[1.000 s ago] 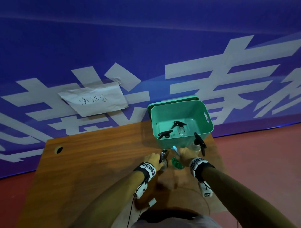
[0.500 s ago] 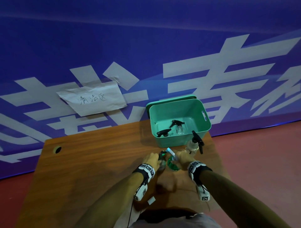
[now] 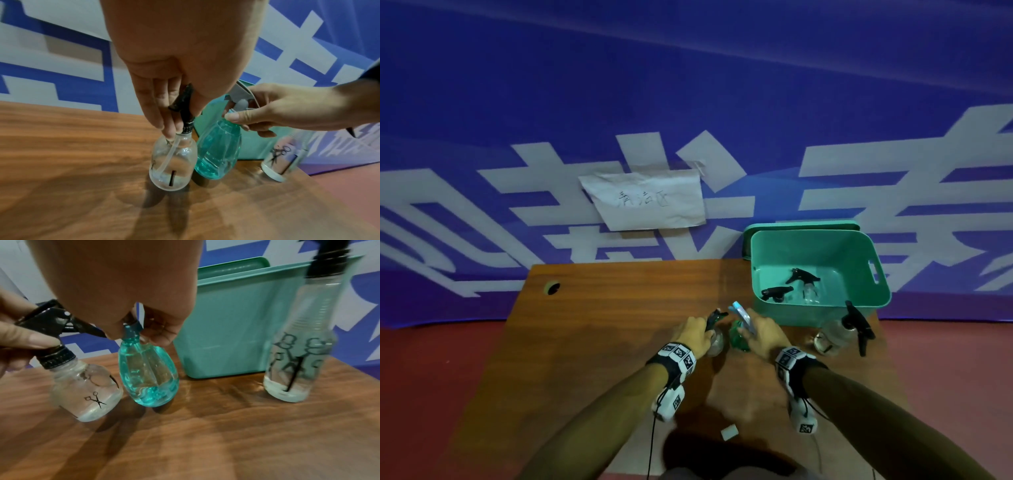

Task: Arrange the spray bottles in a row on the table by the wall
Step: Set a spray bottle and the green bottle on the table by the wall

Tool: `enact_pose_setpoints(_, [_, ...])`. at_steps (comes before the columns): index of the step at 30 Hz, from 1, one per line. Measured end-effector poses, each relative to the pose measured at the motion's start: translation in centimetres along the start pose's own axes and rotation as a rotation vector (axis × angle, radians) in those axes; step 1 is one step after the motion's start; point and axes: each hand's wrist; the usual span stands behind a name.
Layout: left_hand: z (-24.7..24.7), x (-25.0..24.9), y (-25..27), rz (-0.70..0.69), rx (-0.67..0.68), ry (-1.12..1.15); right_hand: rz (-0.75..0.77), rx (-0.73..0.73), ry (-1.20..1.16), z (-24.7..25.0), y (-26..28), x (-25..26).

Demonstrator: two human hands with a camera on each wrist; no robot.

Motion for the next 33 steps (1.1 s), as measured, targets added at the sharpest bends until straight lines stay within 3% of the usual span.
enact_pose_setpoints(10, [8.9, 9.4, -4.4, 0.102, -0.125, 0.031, 0.111, -0.017, -0.019, 0.0, -9.7, 10.3])
enact_pose_setpoints(17, [13.6, 15.4, -9.0, 0.138, -0.156, -0.058, 0.114, -0.002, 0.07, -0.7, -16.3, 14.3])
enact_pose_setpoints(33, [14.7, 20.7, -20.4, 0.095, -0.09, -0.096, -0.044, 0.094, 0.073, -4.4, -27.5, 16.9])
Point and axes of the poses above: each hand's wrist, its own y-axis away from the middle knuckle, its own z-axis out of the back of the hand, x = y × z, and after that the axes turned 7 degrees about z, right-handed
